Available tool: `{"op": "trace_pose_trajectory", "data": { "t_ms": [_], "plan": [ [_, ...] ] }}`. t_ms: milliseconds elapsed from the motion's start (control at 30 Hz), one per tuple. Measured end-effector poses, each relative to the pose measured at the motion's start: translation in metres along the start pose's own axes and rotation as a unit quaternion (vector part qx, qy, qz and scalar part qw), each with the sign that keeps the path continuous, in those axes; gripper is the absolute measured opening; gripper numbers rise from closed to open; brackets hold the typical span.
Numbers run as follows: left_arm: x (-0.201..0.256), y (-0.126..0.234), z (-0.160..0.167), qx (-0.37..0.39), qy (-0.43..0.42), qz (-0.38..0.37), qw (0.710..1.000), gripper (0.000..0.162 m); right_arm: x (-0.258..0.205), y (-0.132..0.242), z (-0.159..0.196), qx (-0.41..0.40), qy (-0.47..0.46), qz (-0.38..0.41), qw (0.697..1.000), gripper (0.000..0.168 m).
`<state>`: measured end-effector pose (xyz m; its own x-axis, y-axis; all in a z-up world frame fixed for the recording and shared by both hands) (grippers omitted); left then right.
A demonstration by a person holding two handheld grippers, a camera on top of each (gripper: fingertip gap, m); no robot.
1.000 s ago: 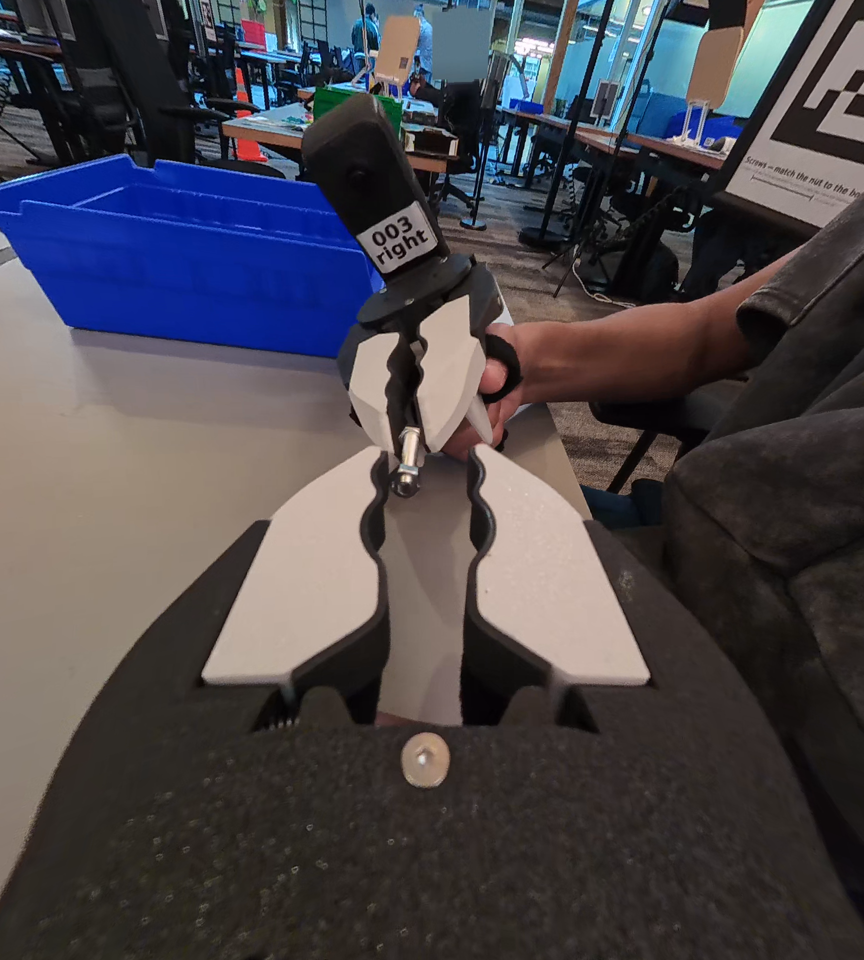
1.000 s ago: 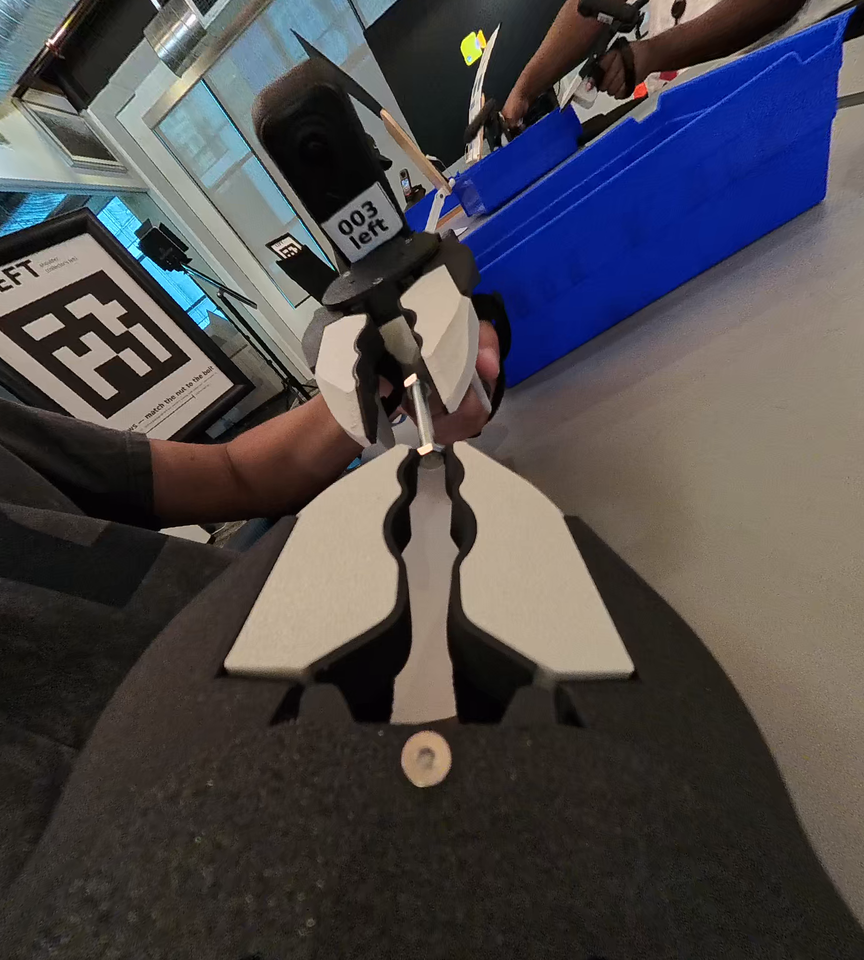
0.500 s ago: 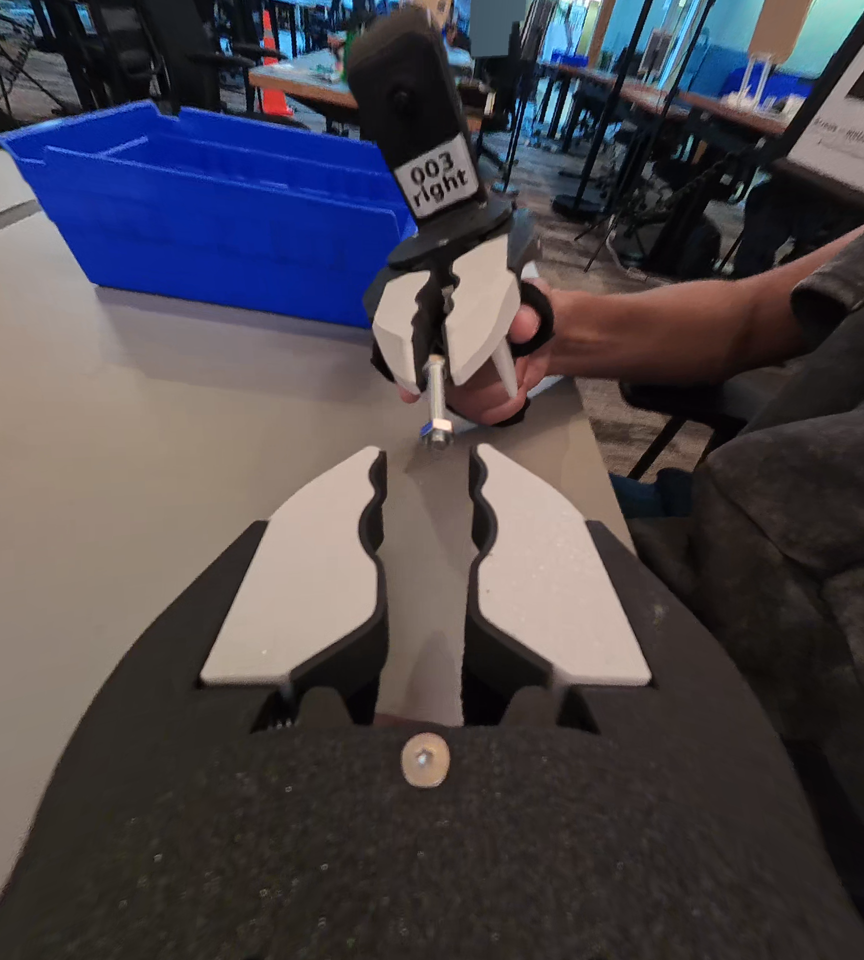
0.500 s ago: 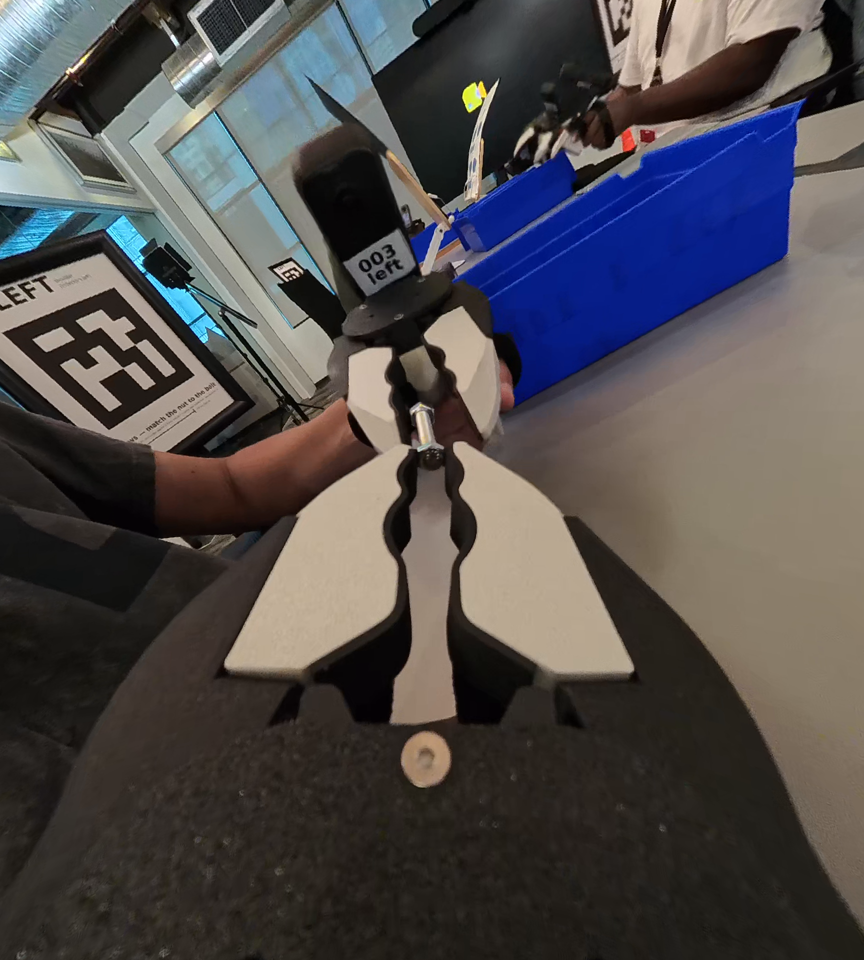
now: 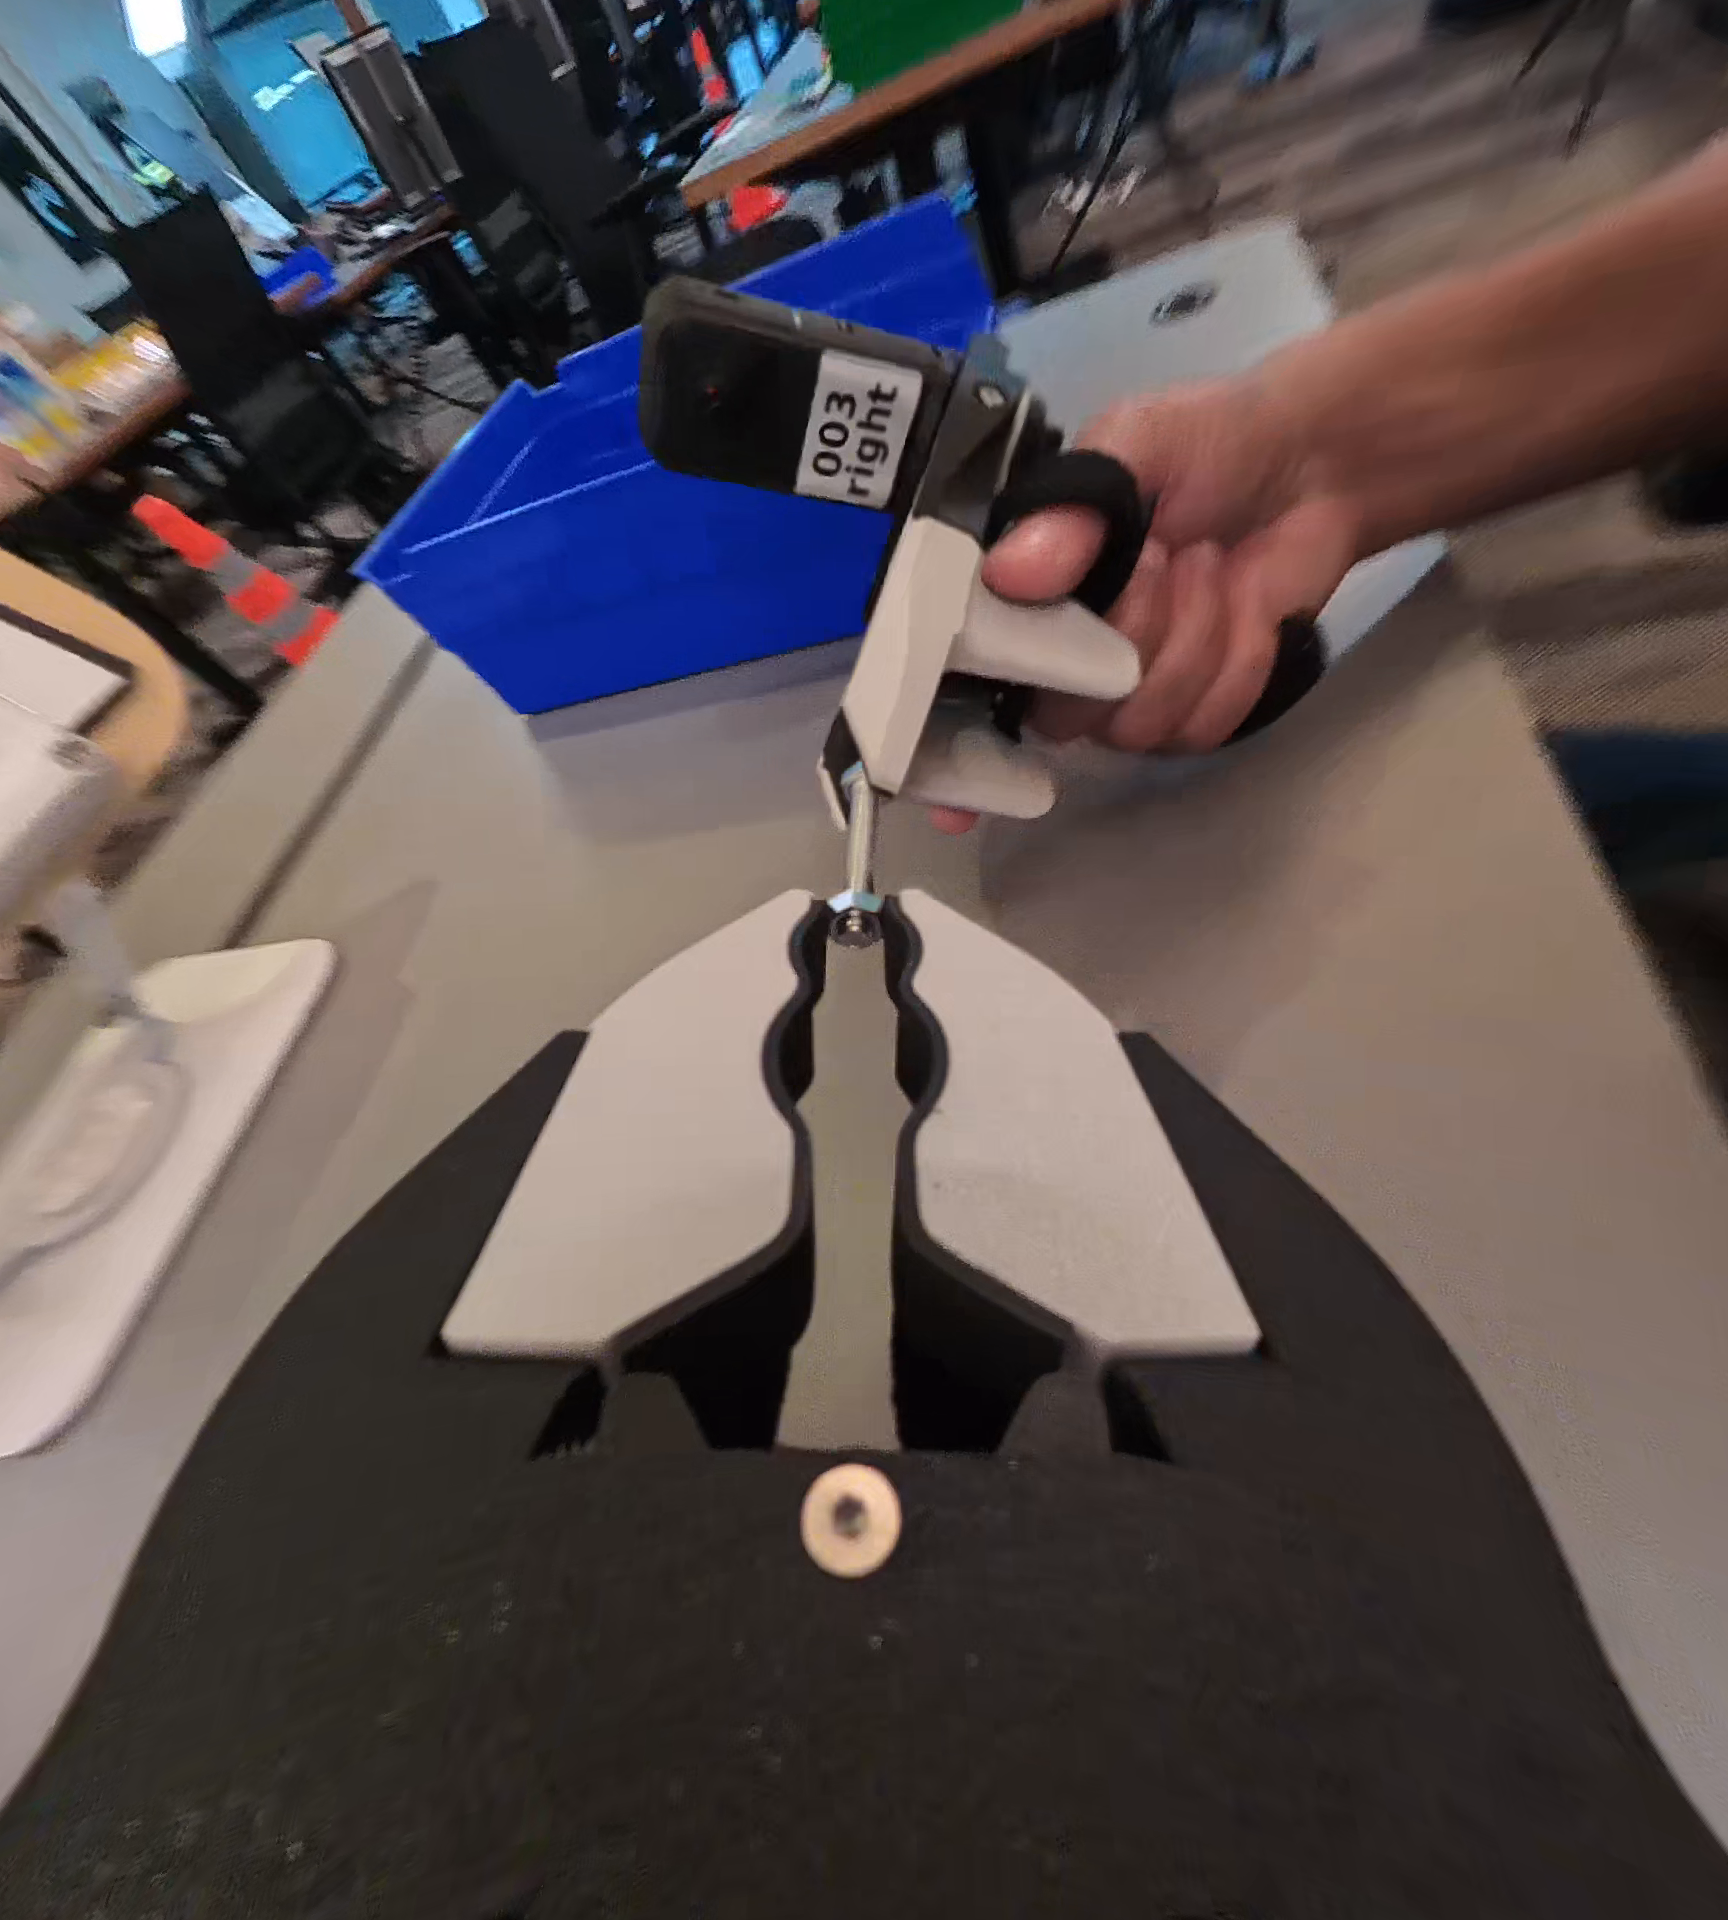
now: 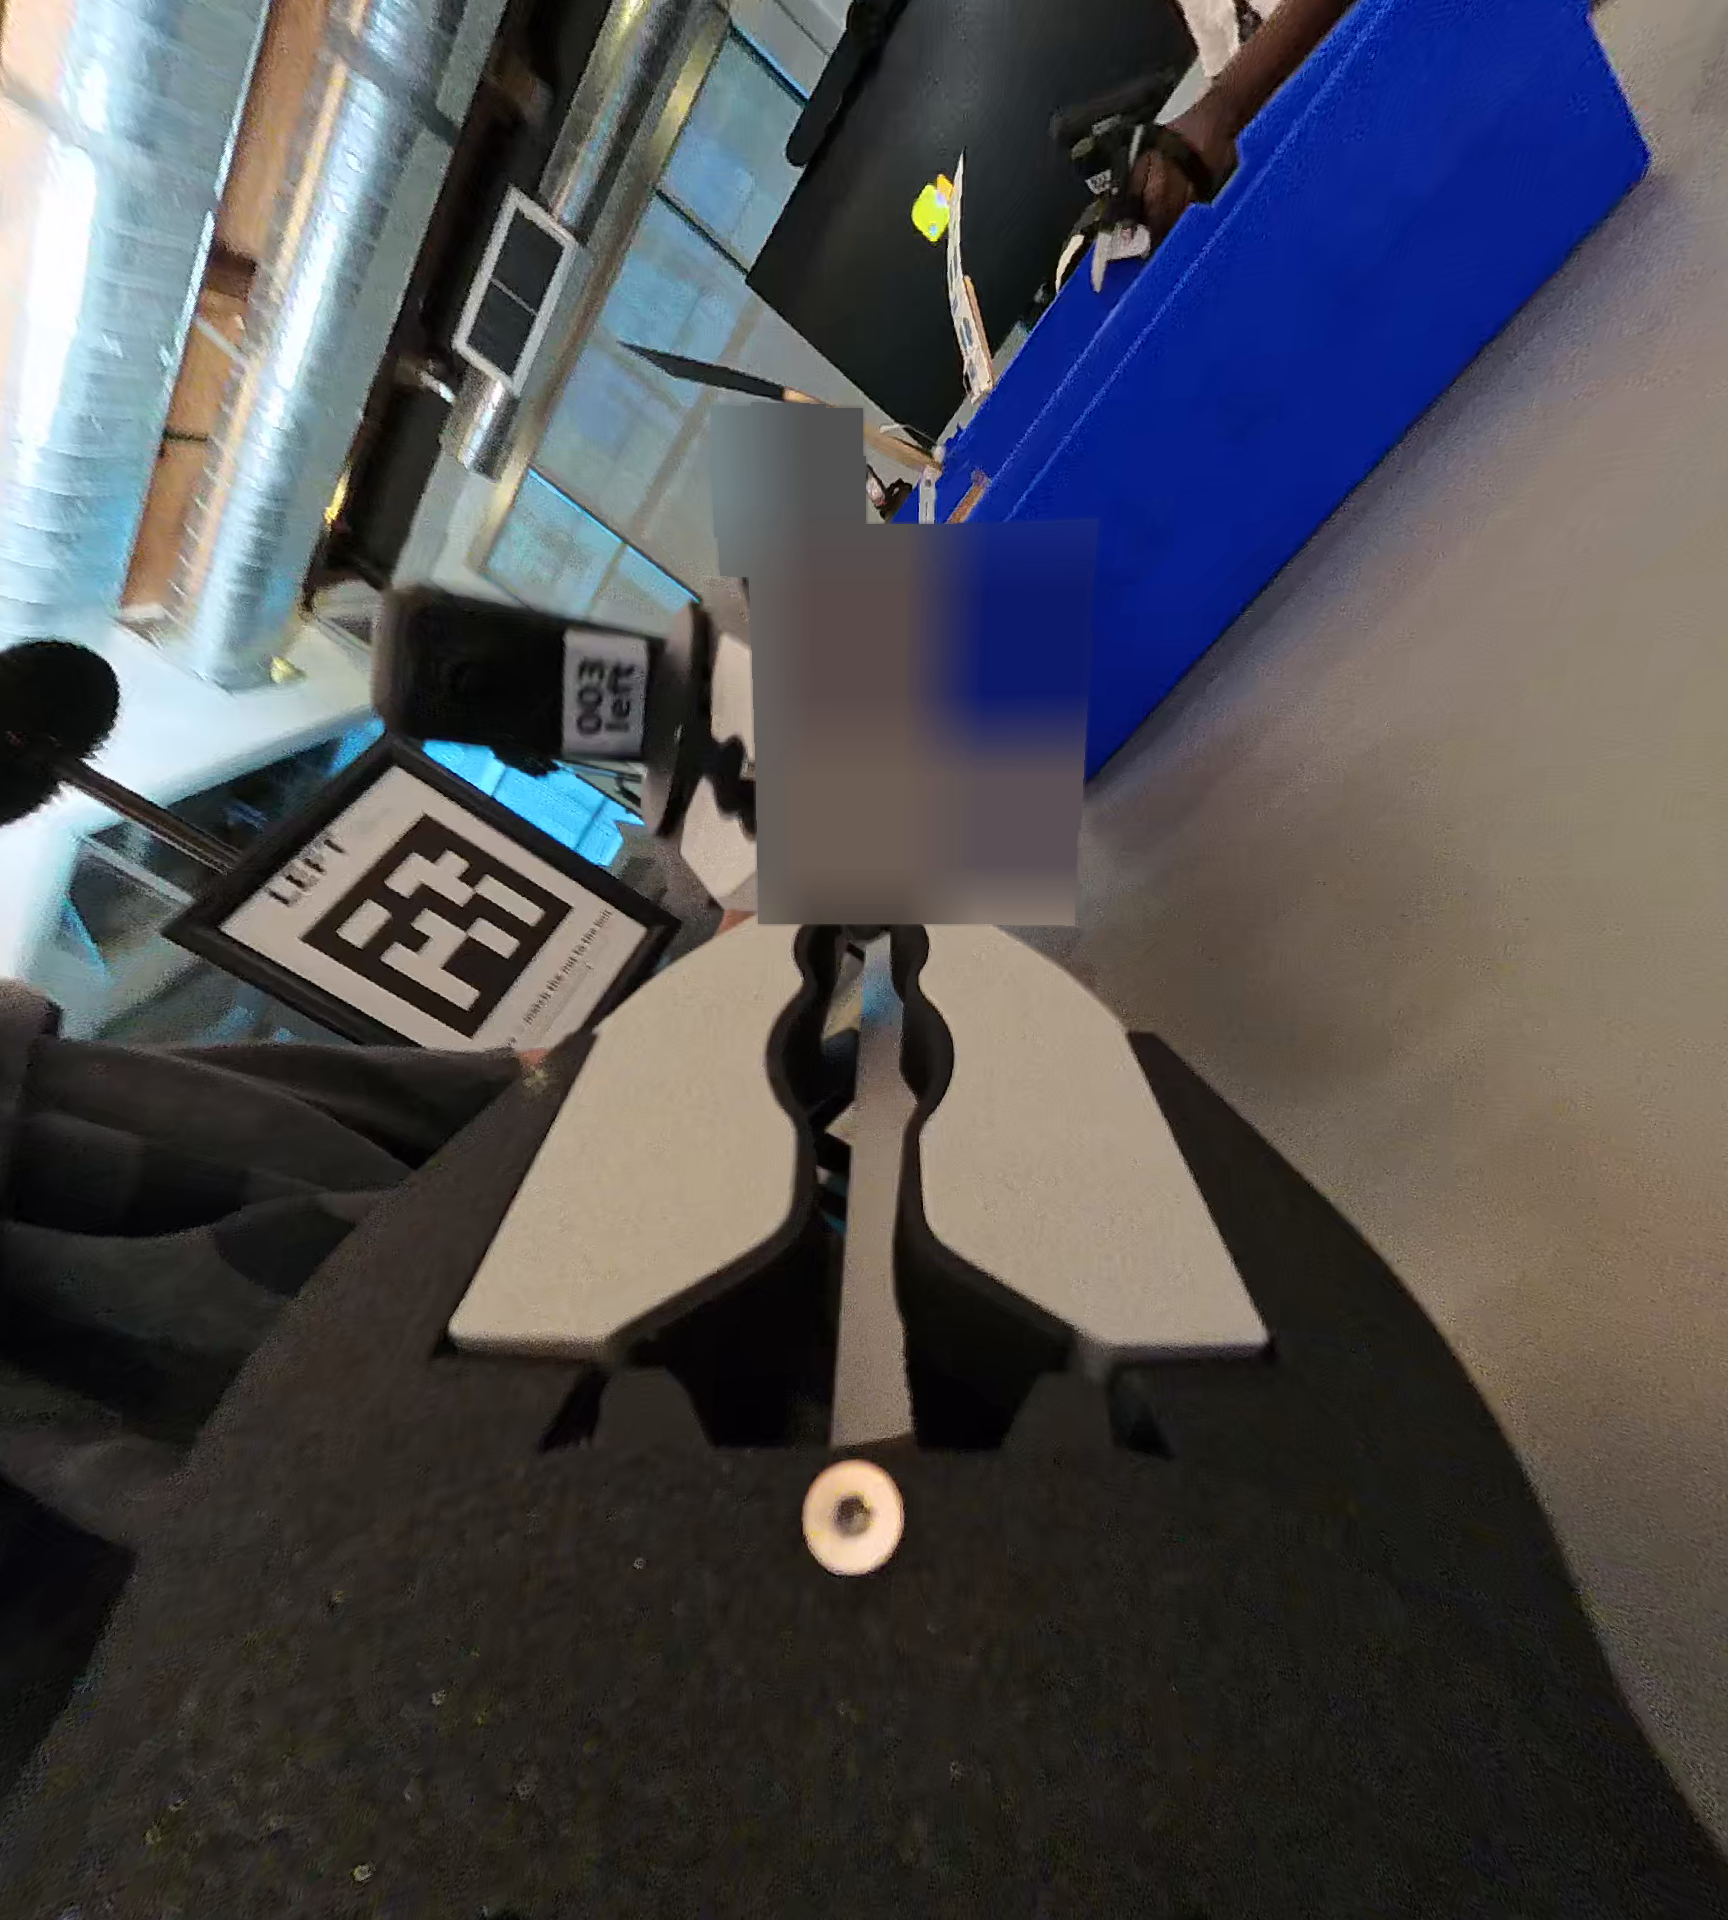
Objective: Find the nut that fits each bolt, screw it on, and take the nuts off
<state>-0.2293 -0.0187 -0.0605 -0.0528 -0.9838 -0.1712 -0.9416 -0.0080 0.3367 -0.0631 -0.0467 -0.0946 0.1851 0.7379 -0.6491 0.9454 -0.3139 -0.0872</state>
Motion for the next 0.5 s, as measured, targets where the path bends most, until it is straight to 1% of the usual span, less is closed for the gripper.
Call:
{"op": "trace_pose_trajectory", "data": {
  "t_ms": [67,100,167,233,267,333,367,433,500],
  "plan": [
    [0.004,-0.002,0.001,-0.017,-0.055,-0.03,0.998,0.01,0.003,0.0,0.002,0.003,-0.027,0.0,1.0,0.01],
    [0.005,-0.002,0.001,-0.018,-0.065,-0.034,0.997,0.01,0.004,0.001,0.002,0.007,-0.038,-0.006,0.999,0.01],
    [0.005,-0.001,0.001,-0.012,-0.052,-0.031,0.998,0.01,0.003,0.0,0.002,0.013,-0.039,-0.009,0.999,0.01],
    [0.003,0.0,0.003,-0.018,0.005,-0.006,1.0,0.01,0.0,-0.001,0.001,0.005,-0.013,-0.007,1.0,0.01],
    [0.0,0.001,0.003,-0.019,0.038,0.01,0.999,0.015,-0.004,-0.001,-0.002,0.013,0.002,-0.021,1.0,0.01],
    [-0.003,0.002,0.006,-0.022,0.116,0.06,0.991,0.035,-0.009,0.001,-0.006,0.018,0.034,-0.019,0.999,0.01],
    [-0.006,0.001,0.006,-0.023,0.152,0.078,0.985,0.04,-0.012,0.002,-0.008,0.017,0.065,-0.011,0.998,0.01],
    [-0.009,0.002,0.006,0.0,0.209,0.12,0.97,0.042,-0.016,0.003,-0.009,0.008,0.121,0.012,0.993,0.01],
    [-0.012,0.001,0.005,0.031,0.251,0.146,0.956,0.036,-0.019,0.002,-0.01,-0.001,0.169,0.036,0.985,0.01]
  ]
}}
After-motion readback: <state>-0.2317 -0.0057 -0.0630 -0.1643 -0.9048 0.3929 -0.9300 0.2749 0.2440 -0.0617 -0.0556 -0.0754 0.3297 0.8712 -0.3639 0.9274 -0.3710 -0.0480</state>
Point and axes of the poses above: each gripper's, where its closed fingertips meet, y back along the fingers, z out of its underside, x = y × z across the jaws, the point moved 8 cm from there along y, back along the fingers, and after that the axes turned 13 degrees about y, right-handed, at the moved point
